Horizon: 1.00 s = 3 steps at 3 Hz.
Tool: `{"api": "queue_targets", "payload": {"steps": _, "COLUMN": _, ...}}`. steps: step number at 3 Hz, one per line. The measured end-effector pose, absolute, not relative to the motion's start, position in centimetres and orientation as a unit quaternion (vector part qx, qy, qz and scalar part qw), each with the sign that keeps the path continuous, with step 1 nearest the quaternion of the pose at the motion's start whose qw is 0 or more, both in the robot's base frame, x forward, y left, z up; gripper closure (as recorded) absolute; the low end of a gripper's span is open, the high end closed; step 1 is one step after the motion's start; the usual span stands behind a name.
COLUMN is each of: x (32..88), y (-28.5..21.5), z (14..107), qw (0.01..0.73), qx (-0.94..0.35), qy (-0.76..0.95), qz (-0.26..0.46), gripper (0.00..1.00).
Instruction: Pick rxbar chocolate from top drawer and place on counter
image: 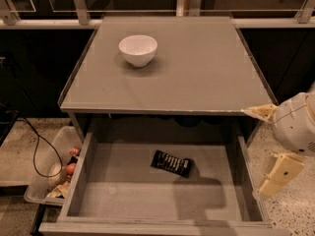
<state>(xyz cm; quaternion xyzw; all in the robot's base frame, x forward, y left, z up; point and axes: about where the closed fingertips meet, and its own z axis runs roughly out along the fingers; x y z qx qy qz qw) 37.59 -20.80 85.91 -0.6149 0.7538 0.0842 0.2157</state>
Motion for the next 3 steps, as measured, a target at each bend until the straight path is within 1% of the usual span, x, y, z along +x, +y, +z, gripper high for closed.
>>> {"api": "queue_targets", "payload": {"steps": 1, "x": 37.59, "y": -20.79, "z": 85.90, "qw": 0.216, "qx": -0.615, "qy": 0.754, "qz": 0.084, "gripper": 0.00}}
{"api": "queue_targets", "payload": {"steps": 2, "x": 38.28, "y": -19.85, "z": 85.30, "qw": 0.249, "qx": -0.613, "qy": 0.744, "qz": 0.100, "gripper": 0.00}}
{"api": "queue_targets", "payload": {"steps": 3, "x": 37.73, "y": -20.01, "z": 84.93, "qw": 0.249, "qx": -0.612, "qy": 0.743, "qz": 0.102, "gripper": 0.00}}
